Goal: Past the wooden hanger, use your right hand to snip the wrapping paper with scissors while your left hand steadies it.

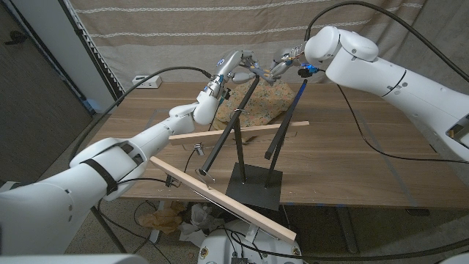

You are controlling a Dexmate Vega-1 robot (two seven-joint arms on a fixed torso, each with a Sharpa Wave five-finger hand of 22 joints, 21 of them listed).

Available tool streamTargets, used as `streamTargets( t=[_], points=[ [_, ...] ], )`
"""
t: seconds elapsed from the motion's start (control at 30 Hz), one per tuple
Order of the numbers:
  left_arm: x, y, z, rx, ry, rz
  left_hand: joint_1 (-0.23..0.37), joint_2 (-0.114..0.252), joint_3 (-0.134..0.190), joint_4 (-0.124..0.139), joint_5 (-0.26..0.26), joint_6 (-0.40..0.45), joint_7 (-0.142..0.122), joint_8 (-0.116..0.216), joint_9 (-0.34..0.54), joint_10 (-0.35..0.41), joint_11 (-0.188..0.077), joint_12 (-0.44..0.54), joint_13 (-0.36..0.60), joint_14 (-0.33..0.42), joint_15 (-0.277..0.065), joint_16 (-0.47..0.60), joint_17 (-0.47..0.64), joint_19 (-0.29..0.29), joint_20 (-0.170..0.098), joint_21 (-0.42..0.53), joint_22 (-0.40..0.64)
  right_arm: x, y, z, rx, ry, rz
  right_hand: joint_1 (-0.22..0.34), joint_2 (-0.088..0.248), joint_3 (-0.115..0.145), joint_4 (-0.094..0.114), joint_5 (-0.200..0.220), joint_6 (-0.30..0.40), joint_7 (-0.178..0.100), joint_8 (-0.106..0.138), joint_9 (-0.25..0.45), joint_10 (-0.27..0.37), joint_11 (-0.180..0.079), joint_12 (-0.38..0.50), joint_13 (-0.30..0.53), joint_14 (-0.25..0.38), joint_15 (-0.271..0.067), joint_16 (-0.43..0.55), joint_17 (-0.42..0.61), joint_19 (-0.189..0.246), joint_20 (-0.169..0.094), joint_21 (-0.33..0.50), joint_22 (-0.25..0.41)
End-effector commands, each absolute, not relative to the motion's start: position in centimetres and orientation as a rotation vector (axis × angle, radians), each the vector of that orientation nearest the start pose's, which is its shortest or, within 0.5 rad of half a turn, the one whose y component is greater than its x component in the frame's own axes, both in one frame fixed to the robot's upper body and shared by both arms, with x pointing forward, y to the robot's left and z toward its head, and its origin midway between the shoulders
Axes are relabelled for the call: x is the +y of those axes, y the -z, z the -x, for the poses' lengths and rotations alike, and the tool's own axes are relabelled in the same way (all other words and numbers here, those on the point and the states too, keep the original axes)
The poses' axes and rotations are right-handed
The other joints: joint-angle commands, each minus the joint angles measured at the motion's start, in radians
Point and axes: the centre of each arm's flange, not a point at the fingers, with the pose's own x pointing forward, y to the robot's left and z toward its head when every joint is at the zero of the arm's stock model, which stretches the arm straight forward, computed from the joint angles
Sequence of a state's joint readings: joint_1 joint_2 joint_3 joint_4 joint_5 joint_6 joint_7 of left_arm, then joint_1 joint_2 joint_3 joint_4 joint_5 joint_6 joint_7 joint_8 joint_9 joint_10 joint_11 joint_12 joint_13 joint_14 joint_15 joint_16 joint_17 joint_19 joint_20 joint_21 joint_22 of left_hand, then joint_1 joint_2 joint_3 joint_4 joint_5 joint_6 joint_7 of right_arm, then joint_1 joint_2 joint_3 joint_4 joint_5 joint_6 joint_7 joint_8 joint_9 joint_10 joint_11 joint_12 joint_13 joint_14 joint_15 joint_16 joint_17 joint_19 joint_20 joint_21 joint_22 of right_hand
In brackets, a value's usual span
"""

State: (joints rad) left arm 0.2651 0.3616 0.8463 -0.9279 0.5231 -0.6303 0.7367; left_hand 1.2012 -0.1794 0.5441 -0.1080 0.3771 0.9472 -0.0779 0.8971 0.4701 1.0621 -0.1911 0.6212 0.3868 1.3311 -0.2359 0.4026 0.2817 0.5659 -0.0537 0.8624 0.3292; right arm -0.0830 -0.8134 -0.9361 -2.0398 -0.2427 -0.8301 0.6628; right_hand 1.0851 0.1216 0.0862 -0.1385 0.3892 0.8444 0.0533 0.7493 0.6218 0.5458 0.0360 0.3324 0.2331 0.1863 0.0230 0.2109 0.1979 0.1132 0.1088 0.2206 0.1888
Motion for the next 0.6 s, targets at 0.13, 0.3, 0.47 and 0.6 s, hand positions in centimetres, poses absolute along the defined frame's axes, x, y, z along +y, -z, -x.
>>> streamTargets(
  t=[0.13, 0.3, 0.47, 0.6],
  points=[
    [10.84, -13.96, -62.71, -1.446, -0.030, -0.886, -0.002, 0.017, 0.008, -0.006, -0.004, 0.034, 0.029, 0.006, 0.002, 0.009, 0.001, -0.005, 0.004, 0.014, -0.002, -0.009, 0.003, -0.006, -0.123, 0.014, -0.003, -14.17, -20.53, -53.29, -0.265, -0.257, 1.441, 0.023, 0.040, 0.027, 0.000, -0.059, -0.034, 0.005, 0.109, 0.129, 0.020, -0.003, 0.019, 0.028, 0.020, -0.001, 0.006, 0.009, 0.013, -0.003, 0.009, 0.004],
    [10.83, -13.96, -62.76, -1.448, -0.034, -0.882, -0.002, 0.018, 0.010, -0.007, -0.007, 0.033, 0.029, 0.005, 0.002, 0.010, 0.001, -0.008, 0.006, 0.016, -0.002, -0.012, 0.004, -0.006, -0.124, 0.017, -0.007, -14.38, -20.59, -53.45, -0.259, -0.261, 1.440, 0.023, 0.043, 0.038, 0.001, -0.074, -0.045, 0.008, 0.154, 0.183, 0.023, -0.003, 0.021, 0.032, 0.026, -0.003, 0.007, 0.012, 0.018, -0.004, 0.010, 0.005],
    [10.81, -13.98, -62.84, -1.453, -0.037, -0.871, -0.004, 0.020, 0.013, -0.008, -0.012, 0.022, 0.036, -0.009, -0.013, 0.010, 0.000, -0.013, 0.010, 0.020, -0.002, -0.019, 0.005, -0.009, -0.124, 0.024, -0.014, -14.57, -20.59, -53.61, -0.251, -0.262, 1.435, 0.020, 0.040, 0.046, 0.003, -0.088, -0.059, 0.009, 0.196, 0.234, 0.012, 0.003, 0.014, 0.032, 0.030, 0.000, 0.007, 0.014, 0.020, -0.004, 0.010, 0.005],
    [10.83, -14.05, -63.04, -1.452, -0.040, -0.867, -0.006, 0.018, 0.014, -0.010, -0.016, 0.022, 0.034, -0.017, -0.025, 0.004, 0.000, -0.017, 0.015, 0.021, -0.003, -0.024, 0.007, -0.008, -0.124, 0.029, -0.019, -14.77, -20.57, -53.72, -0.247, -0.262, 1.434, 0.019, 0.039, 0.049, 0.003, -0.095, -0.066, 0.008, 0.214, 0.255, 0.010, 0.004, 0.010, 0.029, 0.031, 0.001, 0.006, 0.014, 0.021, -0.004, 0.010, 0.005]
  ],
)
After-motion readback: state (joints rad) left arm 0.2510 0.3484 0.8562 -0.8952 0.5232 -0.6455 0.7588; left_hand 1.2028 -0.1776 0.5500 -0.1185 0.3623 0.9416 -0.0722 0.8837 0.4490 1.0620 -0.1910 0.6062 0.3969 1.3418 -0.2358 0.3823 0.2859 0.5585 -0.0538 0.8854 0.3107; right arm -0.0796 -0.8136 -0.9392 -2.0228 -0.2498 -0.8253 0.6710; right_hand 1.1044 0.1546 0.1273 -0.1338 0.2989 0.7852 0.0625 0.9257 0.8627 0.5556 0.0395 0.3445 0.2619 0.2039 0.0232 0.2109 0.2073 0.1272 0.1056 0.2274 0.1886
